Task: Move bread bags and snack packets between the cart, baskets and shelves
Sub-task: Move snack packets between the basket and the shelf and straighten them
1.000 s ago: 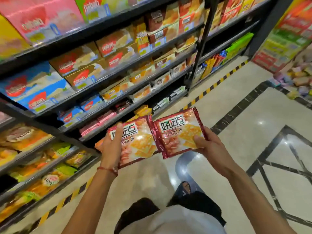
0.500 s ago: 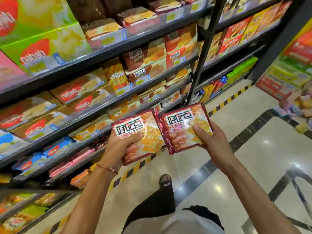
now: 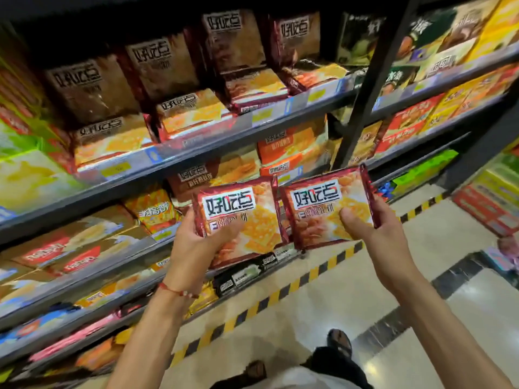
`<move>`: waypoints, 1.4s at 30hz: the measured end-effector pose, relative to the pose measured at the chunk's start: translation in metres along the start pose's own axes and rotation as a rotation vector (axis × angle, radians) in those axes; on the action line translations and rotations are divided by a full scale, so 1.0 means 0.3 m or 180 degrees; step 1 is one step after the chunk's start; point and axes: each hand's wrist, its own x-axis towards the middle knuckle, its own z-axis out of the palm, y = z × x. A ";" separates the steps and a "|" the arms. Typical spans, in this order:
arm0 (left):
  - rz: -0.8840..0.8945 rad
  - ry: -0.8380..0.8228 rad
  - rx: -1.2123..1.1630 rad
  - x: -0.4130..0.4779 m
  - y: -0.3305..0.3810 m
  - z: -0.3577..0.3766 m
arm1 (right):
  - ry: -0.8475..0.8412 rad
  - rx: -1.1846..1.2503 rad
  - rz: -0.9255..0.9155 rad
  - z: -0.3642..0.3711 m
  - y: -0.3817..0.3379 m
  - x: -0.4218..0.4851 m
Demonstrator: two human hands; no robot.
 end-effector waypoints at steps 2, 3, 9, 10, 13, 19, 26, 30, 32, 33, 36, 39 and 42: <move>0.0085 0.0225 -0.0054 0.031 0.033 0.089 | -0.0150 0.0063 -0.0059 -0.045 -0.045 0.118; 0.0135 0.0312 -0.0075 0.046 0.050 0.134 | -0.0228 0.0082 -0.0076 -0.070 -0.070 0.174; 0.0460 0.0838 0.0205 0.125 0.131 0.376 | -0.0821 0.0050 -0.0222 -0.218 -0.208 0.471; 0.0438 0.0890 0.0133 0.135 0.135 0.408 | -0.0907 0.0080 -0.0228 -0.233 -0.223 0.511; 0.0297 0.1124 -0.0349 0.163 0.145 0.480 | -0.1067 0.0239 -0.0143 -0.257 -0.257 0.604; 0.0301 0.0999 -0.0367 0.197 0.213 0.535 | -0.1245 0.0355 -0.0235 -0.232 -0.308 0.680; 0.0762 0.0890 -0.0144 0.307 0.304 0.478 | -0.1066 0.0602 -0.0485 -0.148 -0.351 0.719; 0.1065 0.0962 -0.0119 0.409 0.353 0.460 | -0.0986 0.0668 -0.0441 -0.096 -0.368 0.723; 0.1168 0.0967 -0.0044 0.460 0.382 0.463 | -0.0956 0.0663 -0.0449 -0.072 -0.384 0.724; 0.1199 0.1000 -0.0028 0.483 0.398 0.469 | -0.0952 0.0652 -0.0466 -0.064 -0.392 0.725; 0.1178 0.1153 0.0002 0.573 0.436 0.477 | -0.0968 0.0651 -0.0508 -0.044 -0.413 0.741; 0.1082 0.1367 -0.0053 0.673 0.467 0.486 | -0.0942 0.0634 -0.0481 -0.025 -0.429 0.771; 0.0833 0.1749 0.0215 0.731 0.488 0.507 | -0.0907 0.0642 -0.0456 -0.005 -0.442 0.804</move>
